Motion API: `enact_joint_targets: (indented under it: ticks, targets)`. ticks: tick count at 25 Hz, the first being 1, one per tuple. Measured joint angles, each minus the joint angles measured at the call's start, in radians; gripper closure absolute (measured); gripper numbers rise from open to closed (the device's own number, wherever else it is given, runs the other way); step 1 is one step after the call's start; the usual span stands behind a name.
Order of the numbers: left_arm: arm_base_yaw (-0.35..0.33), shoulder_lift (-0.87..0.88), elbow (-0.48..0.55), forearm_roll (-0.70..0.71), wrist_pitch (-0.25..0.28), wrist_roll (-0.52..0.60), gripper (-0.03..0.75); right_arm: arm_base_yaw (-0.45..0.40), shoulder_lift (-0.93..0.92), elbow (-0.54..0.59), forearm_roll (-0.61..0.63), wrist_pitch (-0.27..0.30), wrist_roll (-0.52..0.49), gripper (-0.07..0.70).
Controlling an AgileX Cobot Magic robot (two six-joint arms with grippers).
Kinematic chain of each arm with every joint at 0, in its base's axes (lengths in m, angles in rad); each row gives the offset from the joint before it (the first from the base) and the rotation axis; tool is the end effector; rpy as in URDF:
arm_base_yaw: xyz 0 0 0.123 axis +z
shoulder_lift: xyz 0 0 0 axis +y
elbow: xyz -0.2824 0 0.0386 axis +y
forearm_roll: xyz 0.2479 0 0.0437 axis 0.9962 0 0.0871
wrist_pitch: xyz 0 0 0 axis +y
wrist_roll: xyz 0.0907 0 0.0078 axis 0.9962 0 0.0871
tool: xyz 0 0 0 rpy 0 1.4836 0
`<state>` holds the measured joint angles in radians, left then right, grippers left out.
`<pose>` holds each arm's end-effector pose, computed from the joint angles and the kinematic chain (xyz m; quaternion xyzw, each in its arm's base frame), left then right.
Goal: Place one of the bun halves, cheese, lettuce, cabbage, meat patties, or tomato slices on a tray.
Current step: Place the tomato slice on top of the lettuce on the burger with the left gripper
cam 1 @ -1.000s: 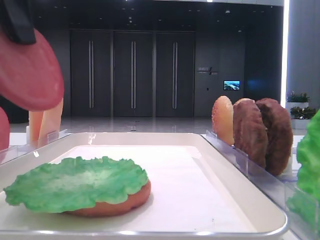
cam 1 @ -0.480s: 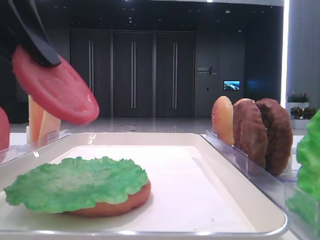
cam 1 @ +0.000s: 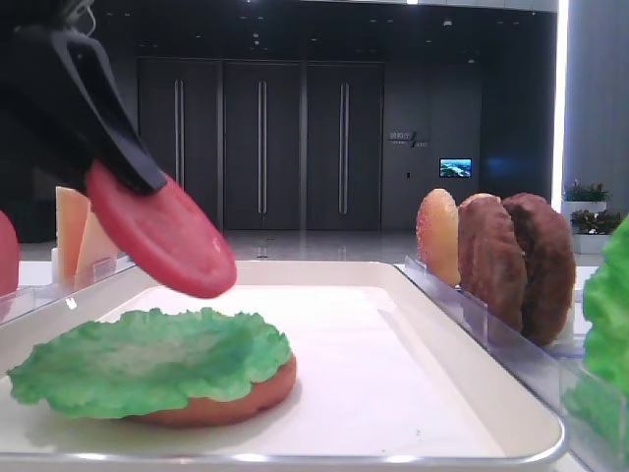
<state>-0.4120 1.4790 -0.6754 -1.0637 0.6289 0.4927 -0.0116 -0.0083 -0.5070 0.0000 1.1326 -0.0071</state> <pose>0.2144 -0.1449 0.1917 0.0380 0.9337 -0.3384 0.1107 -0.0101 0.0001 0.2733 0.0020 0.8676 -0.0046 0.4972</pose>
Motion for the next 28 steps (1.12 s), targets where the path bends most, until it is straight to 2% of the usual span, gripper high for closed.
enact_joint_targets:
  ticks: [6,17,19,22,25,28]
  targets:
    - [0.000,0.082,0.000,-0.127,-0.003,0.128,0.660,0.000,0.000,0.000,0.000,0.000,0.000,0.341]
    - [0.000,0.107,0.000,-0.141,0.002,0.164,0.660,0.000,0.000,0.000,0.000,0.000,0.000,0.341]
    - [0.000,0.107,0.000,-0.140,0.002,0.164,0.639,0.000,0.000,0.000,0.000,0.000,0.000,0.341]
    - [0.000,0.107,0.000,-0.120,0.010,0.151,0.504,0.000,0.000,0.000,0.000,0.000,0.000,0.341]
    - [0.000,0.107,0.000,-0.091,0.010,0.102,0.284,0.000,0.000,0.000,0.000,0.000,0.000,0.341]
    - [0.000,0.107,0.000,-0.044,0.012,0.052,0.159,0.000,0.000,0.000,0.000,0.000,0.000,0.341]
